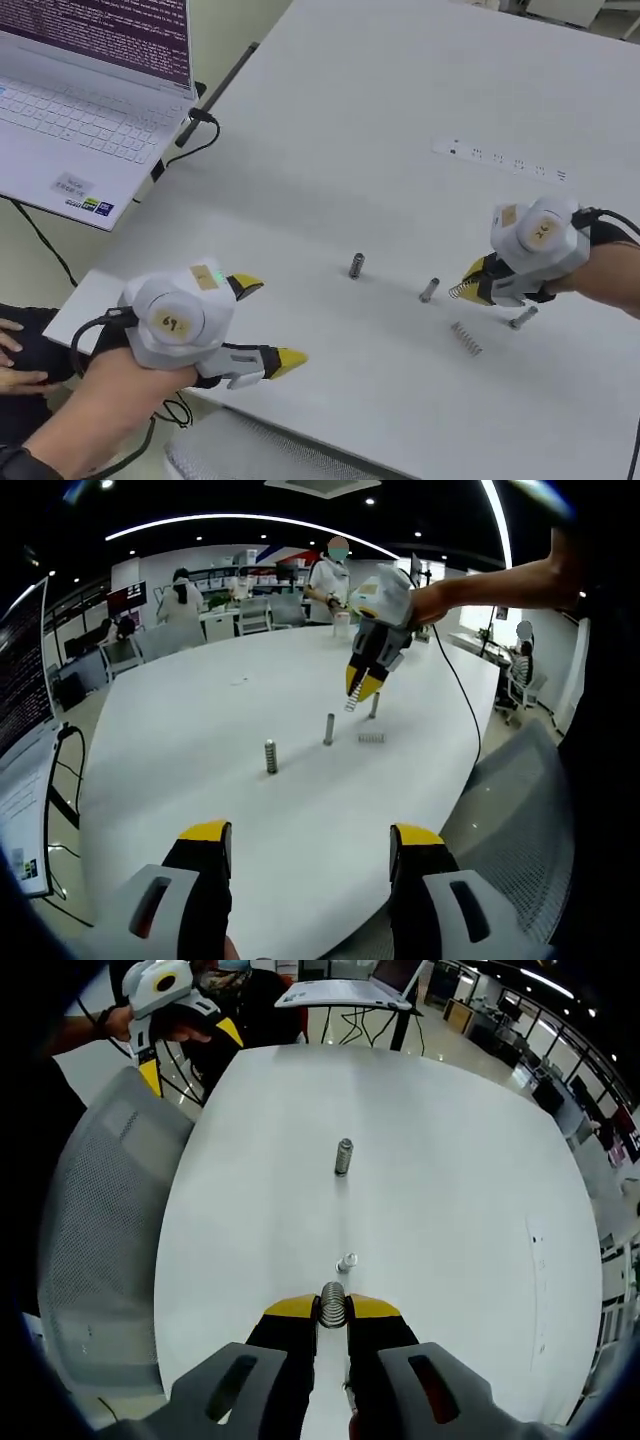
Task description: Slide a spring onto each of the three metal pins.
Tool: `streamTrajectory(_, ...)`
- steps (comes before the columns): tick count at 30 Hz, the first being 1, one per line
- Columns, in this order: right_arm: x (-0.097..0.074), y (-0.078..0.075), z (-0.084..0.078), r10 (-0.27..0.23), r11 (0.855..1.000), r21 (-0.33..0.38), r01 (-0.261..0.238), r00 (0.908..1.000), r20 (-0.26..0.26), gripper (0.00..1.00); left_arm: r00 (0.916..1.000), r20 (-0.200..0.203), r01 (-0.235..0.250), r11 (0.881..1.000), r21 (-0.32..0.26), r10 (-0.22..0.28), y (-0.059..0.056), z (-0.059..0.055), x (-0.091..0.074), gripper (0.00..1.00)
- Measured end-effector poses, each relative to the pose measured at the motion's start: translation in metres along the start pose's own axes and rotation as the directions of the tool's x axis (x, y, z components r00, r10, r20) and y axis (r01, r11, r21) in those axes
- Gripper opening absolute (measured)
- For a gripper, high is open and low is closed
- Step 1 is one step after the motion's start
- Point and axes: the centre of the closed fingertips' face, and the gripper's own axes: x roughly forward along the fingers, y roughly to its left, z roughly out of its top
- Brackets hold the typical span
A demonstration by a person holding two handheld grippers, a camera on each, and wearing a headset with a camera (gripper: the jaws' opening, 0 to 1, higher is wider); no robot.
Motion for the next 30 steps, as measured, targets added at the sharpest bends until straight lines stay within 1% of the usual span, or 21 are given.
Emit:
streamTrajectory(6, 0.003, -0.003, 0.004, 0.004, 1.000, -0.009, -0.004, 1.0000, -0.006, 0.09, 1.0000, 0.003, 0.004, 1.000, -0.004, -0.004, -0.001, 0.003, 0.003, 0.60)
streamTrajectory(15, 0.006, -0.011, 0.010, 0.007, 1.000, -0.026, -0.008, 0.9999, -0.011, 0.09, 1.0000, 0.009, -0.001, 1.000, -0.010, 0.001, 0.004, 0.006, 0.004, 0.60)
streamTrajectory(19, 0.009, -0.013, 0.012, 0.010, 0.999, -0.033, -0.011, 0.9998, -0.015, 0.09, 1.0000, 0.008, -0.001, 1.000, -0.013, 0.001, 0.004, 0.005, 0.003, 0.59)
streamTrajectory(30, 0.015, -0.011, 0.019, 0.027, 0.998, -0.059, -0.029, 0.9991, -0.033, 0.09, 0.9999, 0.009, -0.008, 1.000, -0.027, 0.008, 0.007, 0.001, -0.001, 0.59)
